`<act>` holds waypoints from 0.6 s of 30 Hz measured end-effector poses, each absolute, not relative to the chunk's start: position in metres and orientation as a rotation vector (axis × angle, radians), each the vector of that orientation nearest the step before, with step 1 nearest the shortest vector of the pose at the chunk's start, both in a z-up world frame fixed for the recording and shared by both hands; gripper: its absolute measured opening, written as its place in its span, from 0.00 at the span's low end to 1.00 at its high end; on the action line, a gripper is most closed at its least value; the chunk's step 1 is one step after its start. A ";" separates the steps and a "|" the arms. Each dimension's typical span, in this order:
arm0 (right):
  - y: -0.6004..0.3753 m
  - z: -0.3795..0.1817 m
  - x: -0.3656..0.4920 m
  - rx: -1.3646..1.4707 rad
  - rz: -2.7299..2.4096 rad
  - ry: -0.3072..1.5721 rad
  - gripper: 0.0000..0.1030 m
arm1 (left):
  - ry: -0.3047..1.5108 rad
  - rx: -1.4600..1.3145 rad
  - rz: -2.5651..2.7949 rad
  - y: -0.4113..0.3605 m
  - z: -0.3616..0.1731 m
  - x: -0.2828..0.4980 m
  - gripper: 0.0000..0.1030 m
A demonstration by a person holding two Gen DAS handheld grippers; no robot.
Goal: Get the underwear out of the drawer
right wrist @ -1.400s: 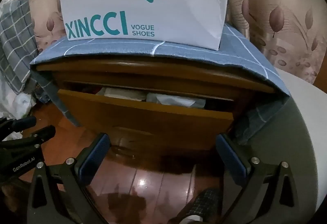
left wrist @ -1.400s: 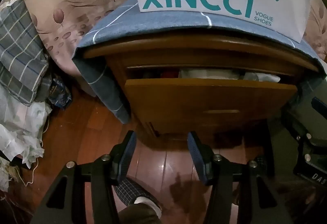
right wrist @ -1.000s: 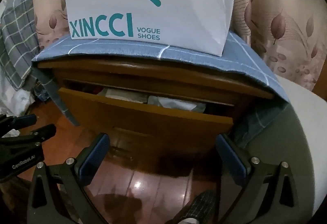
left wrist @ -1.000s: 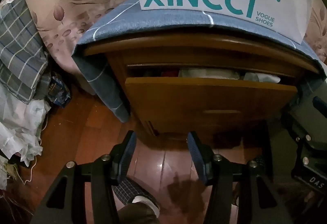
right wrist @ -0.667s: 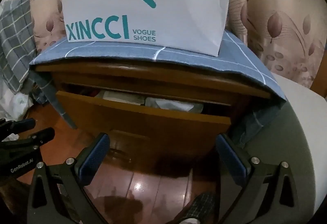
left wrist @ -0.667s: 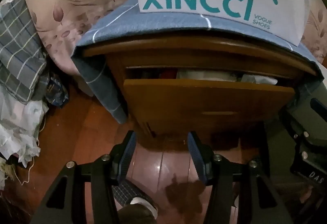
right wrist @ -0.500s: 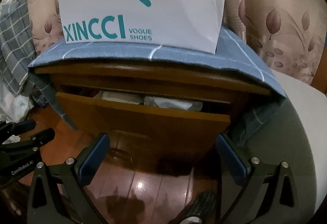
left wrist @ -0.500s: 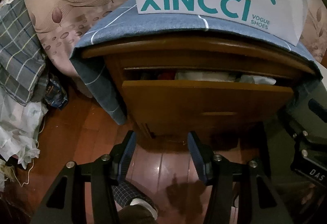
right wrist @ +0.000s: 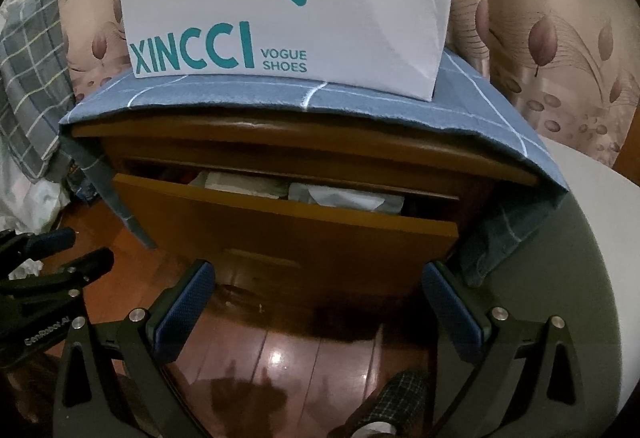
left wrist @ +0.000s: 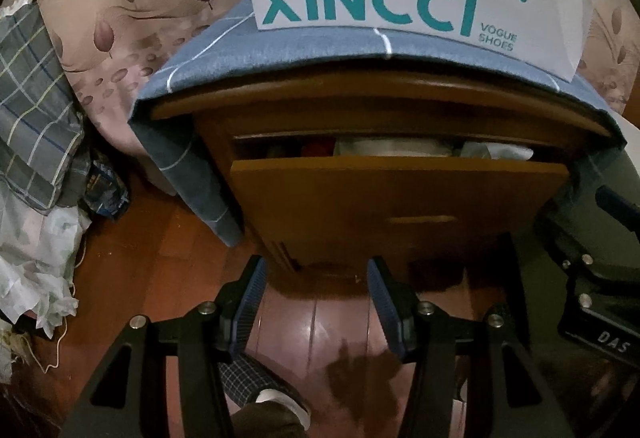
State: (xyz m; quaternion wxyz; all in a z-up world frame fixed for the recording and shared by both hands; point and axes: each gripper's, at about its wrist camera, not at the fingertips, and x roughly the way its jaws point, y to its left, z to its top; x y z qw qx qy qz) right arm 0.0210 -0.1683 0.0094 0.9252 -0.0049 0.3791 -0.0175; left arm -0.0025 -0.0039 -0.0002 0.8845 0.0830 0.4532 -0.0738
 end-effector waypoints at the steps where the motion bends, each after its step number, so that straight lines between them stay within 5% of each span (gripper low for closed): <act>1: -0.169 0.009 0.021 -0.006 -0.033 0.780 0.99 | 0.949 0.173 -0.154 -0.004 0.000 -0.003 0.52; 18: -0.168 0.008 0.020 -0.014 -0.036 0.788 0.99 | 1.005 0.142 -0.103 0.006 -0.006 0.003 0.52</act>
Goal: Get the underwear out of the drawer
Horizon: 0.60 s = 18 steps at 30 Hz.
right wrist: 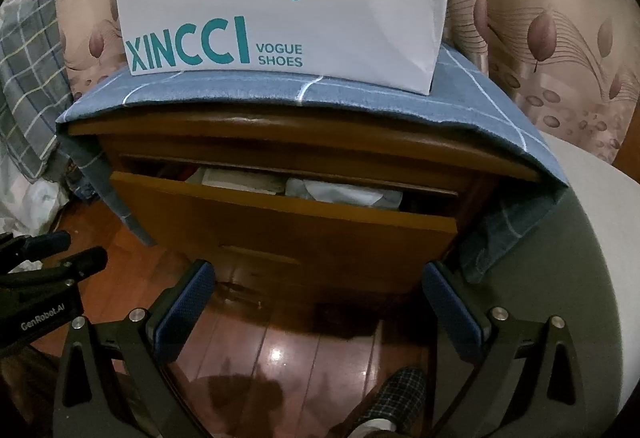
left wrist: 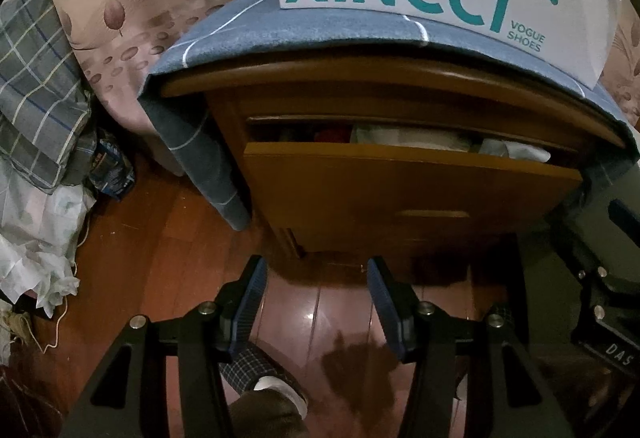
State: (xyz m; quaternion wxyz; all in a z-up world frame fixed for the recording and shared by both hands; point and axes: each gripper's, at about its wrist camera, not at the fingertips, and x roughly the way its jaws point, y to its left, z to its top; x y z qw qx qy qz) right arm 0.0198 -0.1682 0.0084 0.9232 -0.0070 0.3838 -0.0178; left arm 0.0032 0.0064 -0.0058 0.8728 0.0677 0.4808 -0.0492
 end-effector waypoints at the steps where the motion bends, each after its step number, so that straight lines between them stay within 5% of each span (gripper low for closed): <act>1: -0.168 0.009 0.019 -0.016 -0.037 0.788 0.99 | 1.008 0.140 -0.105 0.007 -0.006 0.003 0.52; 18: -0.169 0.008 0.020 -0.012 -0.034 0.784 0.99 | 1.020 0.138 -0.109 0.005 -0.008 0.005 0.52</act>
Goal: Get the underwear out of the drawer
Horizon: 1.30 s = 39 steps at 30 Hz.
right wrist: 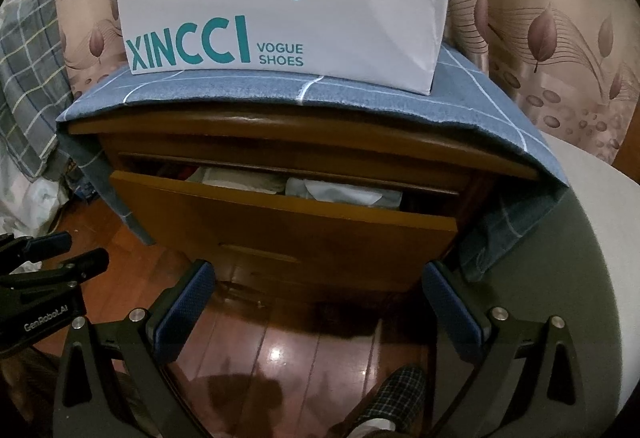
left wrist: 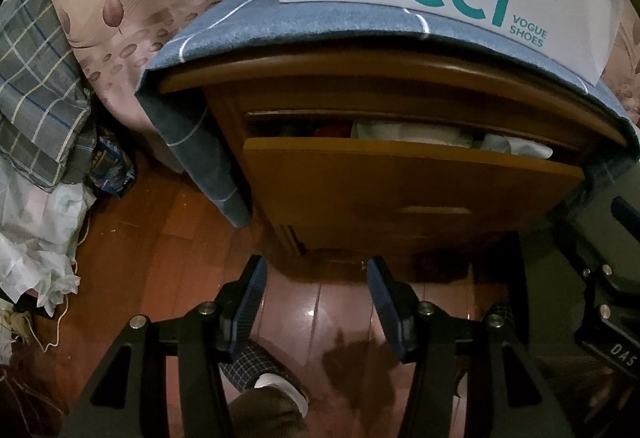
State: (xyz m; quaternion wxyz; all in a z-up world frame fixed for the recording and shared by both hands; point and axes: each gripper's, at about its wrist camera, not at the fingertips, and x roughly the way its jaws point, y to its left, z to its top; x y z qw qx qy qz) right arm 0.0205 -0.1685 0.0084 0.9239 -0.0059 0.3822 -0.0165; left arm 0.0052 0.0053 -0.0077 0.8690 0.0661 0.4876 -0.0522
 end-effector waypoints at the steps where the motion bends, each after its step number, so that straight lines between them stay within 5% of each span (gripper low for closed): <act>1: -0.169 0.008 0.020 -0.012 -0.035 0.784 0.99 | 1.020 0.138 -0.111 0.006 -0.007 0.005 0.52; 22: -0.170 0.008 0.020 -0.008 -0.036 0.787 0.99 | 1.040 0.123 -0.113 0.007 -0.010 0.009 0.52; 39: -0.209 0.022 0.014 0.175 -0.043 0.751 1.00 | 1.089 -0.586 -0.168 0.076 -0.022 0.039 0.61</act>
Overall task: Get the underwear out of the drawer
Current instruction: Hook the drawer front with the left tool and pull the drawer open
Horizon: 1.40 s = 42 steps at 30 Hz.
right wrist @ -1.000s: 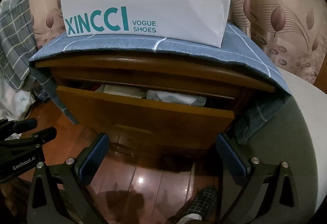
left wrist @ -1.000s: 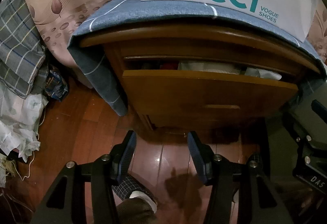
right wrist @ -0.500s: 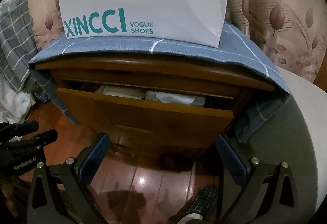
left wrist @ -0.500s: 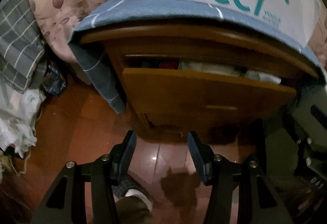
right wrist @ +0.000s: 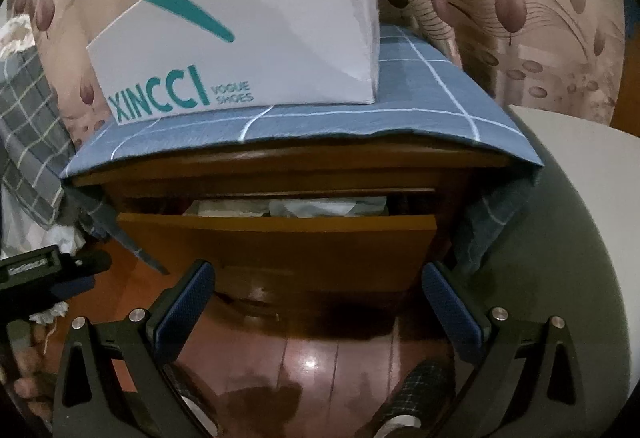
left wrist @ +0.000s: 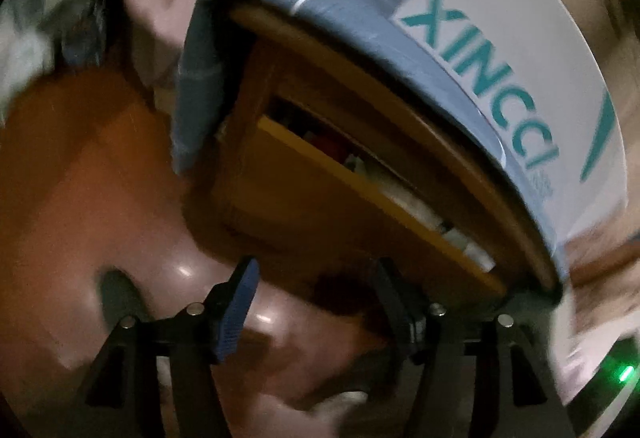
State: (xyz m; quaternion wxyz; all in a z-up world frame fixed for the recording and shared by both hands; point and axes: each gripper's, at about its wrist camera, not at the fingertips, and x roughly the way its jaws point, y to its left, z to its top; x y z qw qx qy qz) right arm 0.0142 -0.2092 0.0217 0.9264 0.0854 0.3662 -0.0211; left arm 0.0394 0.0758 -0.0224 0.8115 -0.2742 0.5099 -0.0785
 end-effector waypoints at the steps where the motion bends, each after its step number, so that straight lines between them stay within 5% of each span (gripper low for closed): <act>1: -0.211 0.022 0.014 0.185 -0.045 0.751 1.00 | 1.093 -0.649 -0.158 0.078 -0.029 0.044 0.61; 23: -0.225 0.017 0.019 0.275 -0.013 0.793 1.00 | 1.059 -1.138 -0.004 0.108 -0.089 0.100 0.70; 27: -0.225 0.016 0.019 0.290 -0.010 0.798 1.00 | 1.051 -1.171 -0.007 0.110 -0.105 0.097 0.83; 42: -0.220 0.017 0.019 0.258 -0.020 0.794 1.00 | 1.088 -1.461 0.073 0.101 -0.167 0.091 1.00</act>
